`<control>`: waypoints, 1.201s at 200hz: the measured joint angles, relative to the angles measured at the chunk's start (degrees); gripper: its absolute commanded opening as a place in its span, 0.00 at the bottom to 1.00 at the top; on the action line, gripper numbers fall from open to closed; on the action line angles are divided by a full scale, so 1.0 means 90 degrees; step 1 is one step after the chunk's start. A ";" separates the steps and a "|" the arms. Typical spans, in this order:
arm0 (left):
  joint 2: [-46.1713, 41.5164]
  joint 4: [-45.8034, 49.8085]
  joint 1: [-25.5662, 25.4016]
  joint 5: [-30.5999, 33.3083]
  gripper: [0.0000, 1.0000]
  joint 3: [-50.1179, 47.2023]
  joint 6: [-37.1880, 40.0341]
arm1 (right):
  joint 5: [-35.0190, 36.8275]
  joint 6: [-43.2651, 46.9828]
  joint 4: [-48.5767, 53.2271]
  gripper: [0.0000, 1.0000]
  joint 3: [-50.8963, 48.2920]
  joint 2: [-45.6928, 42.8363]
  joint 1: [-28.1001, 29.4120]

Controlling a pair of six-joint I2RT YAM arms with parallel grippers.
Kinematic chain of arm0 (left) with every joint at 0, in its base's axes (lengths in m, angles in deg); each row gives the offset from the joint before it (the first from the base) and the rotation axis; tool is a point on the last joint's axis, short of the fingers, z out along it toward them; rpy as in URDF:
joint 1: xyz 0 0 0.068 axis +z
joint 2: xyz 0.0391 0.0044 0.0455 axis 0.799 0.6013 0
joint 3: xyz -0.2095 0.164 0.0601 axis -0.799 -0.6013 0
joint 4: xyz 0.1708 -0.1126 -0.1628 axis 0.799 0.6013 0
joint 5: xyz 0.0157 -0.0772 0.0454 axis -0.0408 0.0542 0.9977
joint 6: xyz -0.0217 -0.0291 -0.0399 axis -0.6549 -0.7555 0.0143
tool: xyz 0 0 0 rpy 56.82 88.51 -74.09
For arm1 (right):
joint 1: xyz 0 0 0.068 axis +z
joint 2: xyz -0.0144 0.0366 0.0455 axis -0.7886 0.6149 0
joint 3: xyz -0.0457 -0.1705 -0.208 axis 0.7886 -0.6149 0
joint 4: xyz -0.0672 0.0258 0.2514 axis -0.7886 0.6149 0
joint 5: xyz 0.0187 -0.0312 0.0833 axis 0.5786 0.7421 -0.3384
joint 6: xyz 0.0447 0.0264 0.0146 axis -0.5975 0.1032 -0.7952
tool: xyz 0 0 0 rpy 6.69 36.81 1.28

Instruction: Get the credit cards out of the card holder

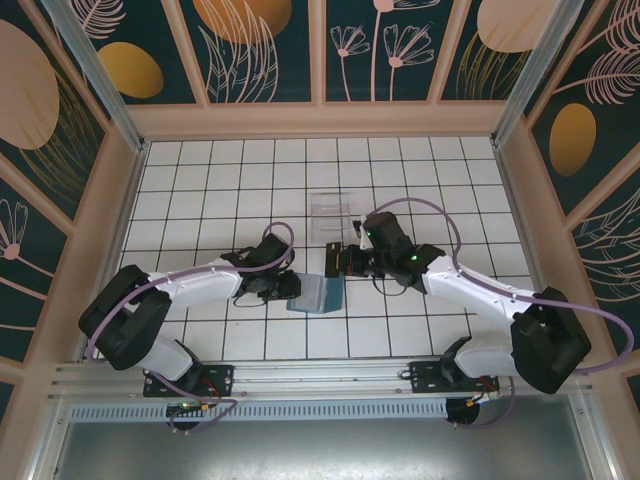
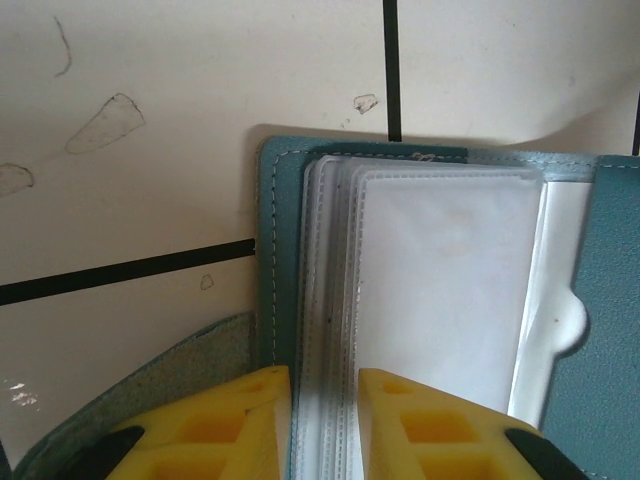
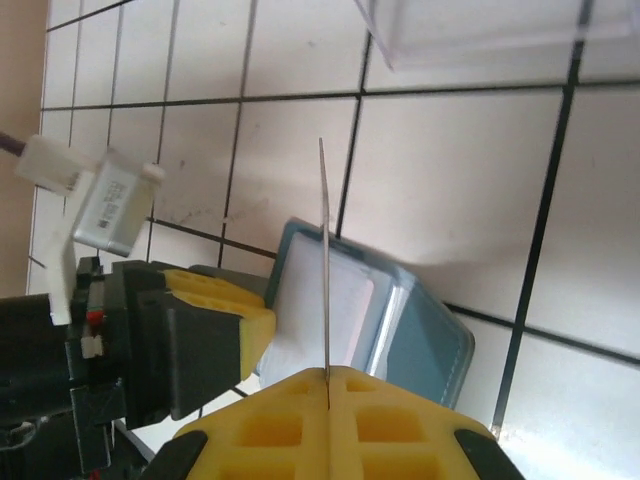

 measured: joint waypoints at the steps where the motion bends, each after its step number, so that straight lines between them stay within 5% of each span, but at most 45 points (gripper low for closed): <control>1: 0.0000 0.0000 0.0000 0.0000 0.26 0.0000 0.0000 | 0.0002 0.0019 0.0005 0.04 0.0010 0.0000 0.0000; 63: -0.0002 0.0068 0.0000 0.0005 0.27 0.0000 0.0005 | 0.0119 0.4333 0.0823 0.00 0.0996 0.0155 -0.0211; 119: -0.0092 0.0097 0.0000 0.0029 0.32 0.0024 0.0005 | 0.0260 0.7621 0.1967 0.00 0.2514 0.1294 -0.0729; 240: -0.0136 0.0083 0.0000 -0.0044 0.32 0.0002 -0.0002 | 0.0721 1.0360 0.4095 0.00 0.5714 0.4061 -0.0755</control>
